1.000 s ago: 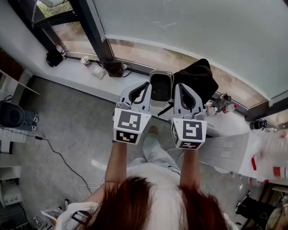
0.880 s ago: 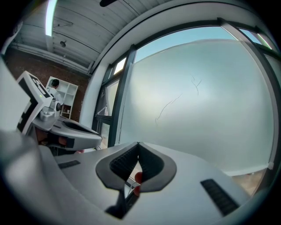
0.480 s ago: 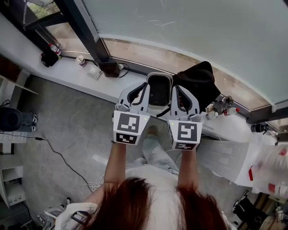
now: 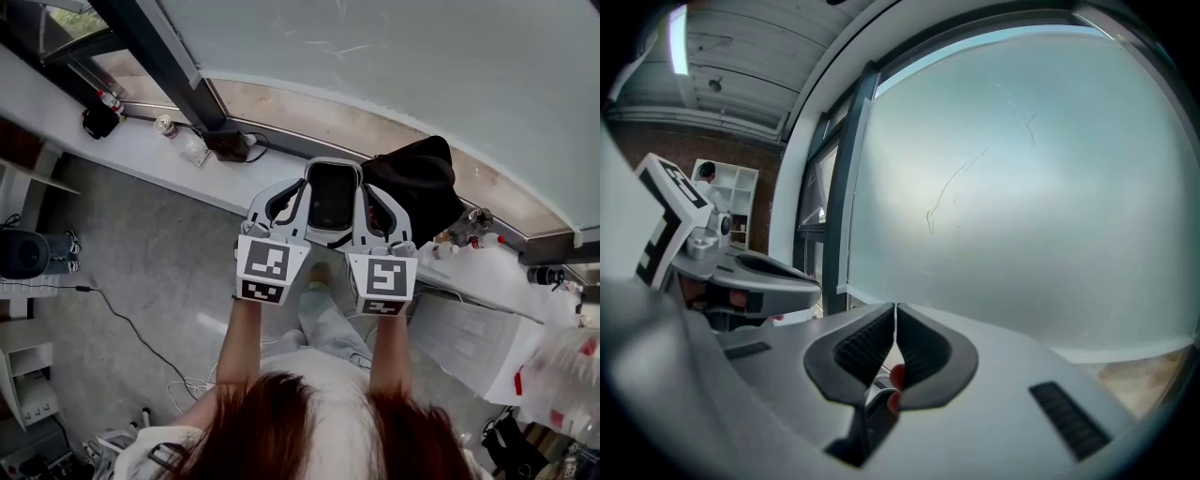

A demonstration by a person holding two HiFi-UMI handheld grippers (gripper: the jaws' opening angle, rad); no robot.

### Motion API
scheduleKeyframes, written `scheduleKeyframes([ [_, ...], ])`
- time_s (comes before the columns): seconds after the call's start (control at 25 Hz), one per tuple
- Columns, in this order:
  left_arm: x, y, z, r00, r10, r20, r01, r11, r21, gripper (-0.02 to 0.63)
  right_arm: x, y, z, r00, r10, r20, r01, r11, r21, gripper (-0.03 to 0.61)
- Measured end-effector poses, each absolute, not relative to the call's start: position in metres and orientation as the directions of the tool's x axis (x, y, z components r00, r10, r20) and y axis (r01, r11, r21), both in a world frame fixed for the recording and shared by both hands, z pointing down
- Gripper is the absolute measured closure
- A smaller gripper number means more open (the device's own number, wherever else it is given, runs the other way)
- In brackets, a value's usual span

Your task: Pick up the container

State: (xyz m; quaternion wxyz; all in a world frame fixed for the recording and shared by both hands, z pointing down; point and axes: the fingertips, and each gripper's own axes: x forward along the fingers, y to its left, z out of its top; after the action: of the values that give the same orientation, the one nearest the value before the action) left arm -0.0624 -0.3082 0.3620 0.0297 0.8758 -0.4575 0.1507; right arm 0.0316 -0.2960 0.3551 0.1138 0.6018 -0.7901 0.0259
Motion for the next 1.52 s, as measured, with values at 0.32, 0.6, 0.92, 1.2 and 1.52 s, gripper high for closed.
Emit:
scheduleKeyframes([
  [0.32,-0.056,-0.333,0.391,0.525,-0.788,0.321,-0.813,-0.577,-0.085,0.595,0.035,-0.324,0.386,-0.245,-0.933,0.265,-0.953,0.282,0.113,0.552],
  [0.6,-0.054,-0.351,0.417,0.509,-0.784,0.355,-0.813,-0.574,-0.101,0.595,0.038,-0.347,0.412,-0.23,-0.925,0.304,-0.958,0.27,0.098,0.552],
  [0.92,-0.052,-0.369,0.448,0.487,-0.781,0.391,-0.814,-0.569,-0.121,0.594,0.04,-0.369,0.439,-0.22,-0.919,0.328,-0.963,0.258,0.078,0.552],
  [1.2,-0.058,-0.384,0.479,0.473,-0.775,0.42,-0.81,-0.57,-0.139,0.594,0.037,-0.387,0.467,-0.206,-0.905,0.373,-0.948,0.278,0.152,0.552],
  [1.52,-0.063,-0.402,0.512,0.443,-0.781,0.44,-0.807,-0.561,-0.184,0.594,0.036,-0.403,0.505,-0.184,-0.883,0.432,-0.938,0.289,0.192,0.552],
])
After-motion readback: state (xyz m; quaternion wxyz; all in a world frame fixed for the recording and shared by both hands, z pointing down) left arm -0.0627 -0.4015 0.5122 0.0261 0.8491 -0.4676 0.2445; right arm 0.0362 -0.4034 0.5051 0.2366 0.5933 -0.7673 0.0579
